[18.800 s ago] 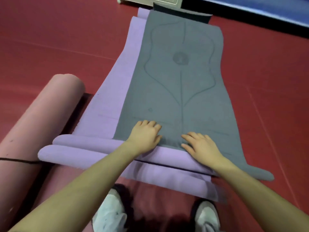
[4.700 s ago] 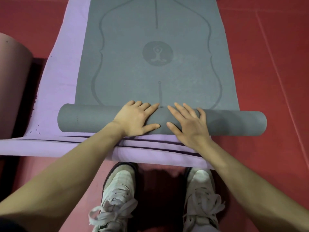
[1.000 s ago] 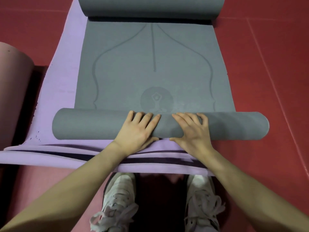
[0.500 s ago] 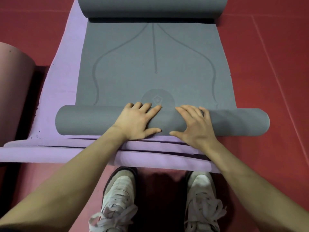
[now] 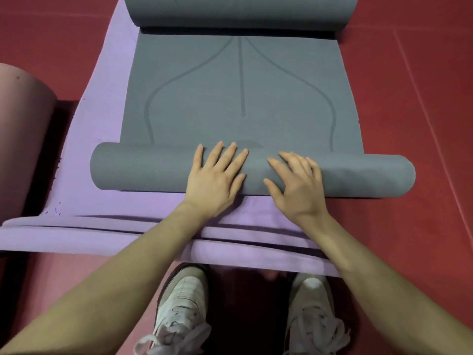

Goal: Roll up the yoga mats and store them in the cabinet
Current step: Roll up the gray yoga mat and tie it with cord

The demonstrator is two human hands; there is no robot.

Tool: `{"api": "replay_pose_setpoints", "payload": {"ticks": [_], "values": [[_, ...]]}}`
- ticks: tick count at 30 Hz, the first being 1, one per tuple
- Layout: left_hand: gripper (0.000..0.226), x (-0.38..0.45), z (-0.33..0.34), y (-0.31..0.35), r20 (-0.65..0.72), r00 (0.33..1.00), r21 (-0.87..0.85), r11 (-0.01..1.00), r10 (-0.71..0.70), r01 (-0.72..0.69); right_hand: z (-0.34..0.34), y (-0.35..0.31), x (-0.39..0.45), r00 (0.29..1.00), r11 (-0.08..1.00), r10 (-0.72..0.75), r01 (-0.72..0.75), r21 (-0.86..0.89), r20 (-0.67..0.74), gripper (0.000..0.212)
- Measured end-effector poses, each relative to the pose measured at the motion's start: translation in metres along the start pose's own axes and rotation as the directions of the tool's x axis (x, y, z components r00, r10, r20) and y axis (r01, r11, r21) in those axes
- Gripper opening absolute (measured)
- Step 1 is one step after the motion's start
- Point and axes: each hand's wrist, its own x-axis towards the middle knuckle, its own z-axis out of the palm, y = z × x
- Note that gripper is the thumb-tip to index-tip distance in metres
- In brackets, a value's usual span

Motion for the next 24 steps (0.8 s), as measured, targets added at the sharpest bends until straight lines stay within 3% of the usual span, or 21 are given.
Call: {"api": "replay_pose_setpoints", "payload": {"ticks": [3, 8, 16, 21, 24], "values": [[0.049, 0.014, -0.001, -0.003, 0.011, 0.999, -0.031, 0.999, -0.031, 0.031, 0.004, -0.005, 0.002, 0.999, 0.999, 0.03, -0.029, -0.045, 0.021, 0.045], [0.047, -0.006, -0.004, -0.001, -0.082, 0.997, -0.023, 1.0, 0.004, -0.006, 0.003, 0.002, 0.032, 0.956, 0.993, 0.112, -0.099, -0.063, 0.269, 0.061], [0.051, 0.02, -0.005, -0.015, 0.074, 0.995, -0.027, 0.997, -0.068, 0.071, 0.002, -0.014, 0.016, 0.989, 0.997, -0.003, 0.015, -0.079, 0.147, 0.047], [0.048, 0.027, -0.02, -0.015, -0.001, 1.0, -0.037, 0.999, -0.007, 0.007, -0.004, -0.008, 0.026, 0.961, 0.996, 0.002, 0.023, -0.088, 0.277, 0.051], [0.051, 0.023, -0.018, -0.012, 0.037, 0.999, -0.029, 0.999, -0.032, 0.033, -0.006, -0.003, 0.041, 0.928, 0.999, 0.012, 0.006, -0.049, 0.373, 0.057]]}}
